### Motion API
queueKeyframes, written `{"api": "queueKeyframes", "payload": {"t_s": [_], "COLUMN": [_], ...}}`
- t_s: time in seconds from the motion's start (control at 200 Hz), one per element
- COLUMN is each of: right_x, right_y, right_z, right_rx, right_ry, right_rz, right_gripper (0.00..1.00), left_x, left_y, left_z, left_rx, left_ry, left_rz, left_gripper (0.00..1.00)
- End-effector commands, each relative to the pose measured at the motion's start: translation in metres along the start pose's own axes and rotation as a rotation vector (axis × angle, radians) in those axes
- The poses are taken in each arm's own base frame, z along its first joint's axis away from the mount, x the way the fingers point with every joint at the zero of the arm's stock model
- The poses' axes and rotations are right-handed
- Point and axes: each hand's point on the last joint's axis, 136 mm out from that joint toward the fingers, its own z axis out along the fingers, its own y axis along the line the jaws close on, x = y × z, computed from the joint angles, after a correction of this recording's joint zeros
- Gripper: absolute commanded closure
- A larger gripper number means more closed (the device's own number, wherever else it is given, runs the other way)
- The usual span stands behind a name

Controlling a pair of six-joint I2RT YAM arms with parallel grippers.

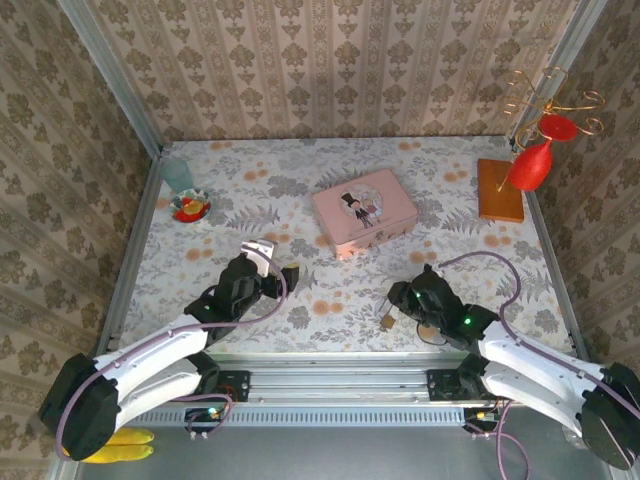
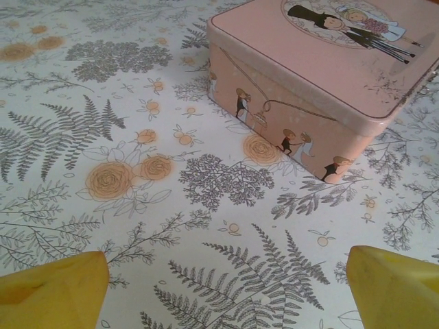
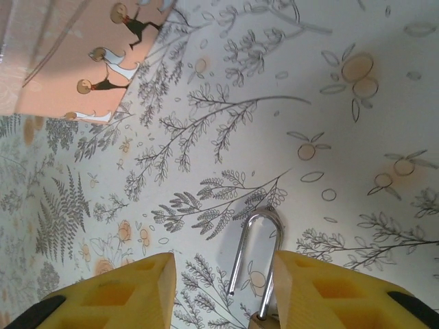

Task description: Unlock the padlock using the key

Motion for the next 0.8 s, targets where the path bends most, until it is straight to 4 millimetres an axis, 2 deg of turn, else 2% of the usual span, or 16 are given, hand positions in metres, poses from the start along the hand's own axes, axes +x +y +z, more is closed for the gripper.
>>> {"api": "queueKeyframes", "payload": {"t_s": [0.0,0.1,0.14,0.155,0.165,0.18,0.35,0.435,0.53,0.66,0.795], "right_x": [-0.029,-0.054,-0.064,-0.067,-0.069,-0.072,-0.1,-0.112,-0.126,-0.127,-0.126], "right_y": [0.003,0.016,0.022,0.025,0.026,0.029,0.043,0.053,0.051,0.062,0.066], "right_z": [-0.018,-0.035,-0.041,-0.043,-0.044,-0.046,-0.064,-0.074,-0.083,-0.091,-0.101], "right_rx": [0.065,0.09,0.087,0.085,0.085,0.081,0.083,0.087,0.136,0.072,0.005], "right_ry": [-0.108,-0.194,-0.23,-0.243,-0.25,-0.263,-0.39,-0.454,-0.543,-0.644,-0.719], "right_rz": [-0.104,-0.191,-0.226,-0.238,-0.246,-0.256,-0.369,-0.502,-0.592,-0.754,-0.789], "right_gripper": [0.56,0.48,0.29,0.16,0.04,0.0,0.0,0.0,0.0,0.0,0.0], "left_x": [-0.008,-0.008,-0.009,-0.009,-0.009,-0.01,-0.012,-0.009,-0.009,-0.014,-0.023], "left_y": [0.007,0.013,0.016,0.017,0.018,0.018,0.039,0.058,0.071,0.082,0.083], "left_z": [-0.001,-0.001,-0.001,-0.001,-0.001,-0.002,-0.009,-0.012,-0.014,-0.018,-0.016], "left_rx": [-0.049,-0.084,-0.1,-0.107,-0.113,-0.117,-0.223,-0.31,-0.357,-0.399,-0.388], "left_ry": [-0.011,-0.015,-0.015,-0.016,-0.017,-0.018,-0.064,-0.056,-0.068,-0.107,-0.114], "left_rz": [0.021,0.028,0.034,0.036,0.036,0.038,0.054,0.034,0.015,0.002,0.013], "left_gripper": [0.09,0.08,0.08,0.08,0.08,0.06,0.03,0.01,0.0,0.0,0.0]}}
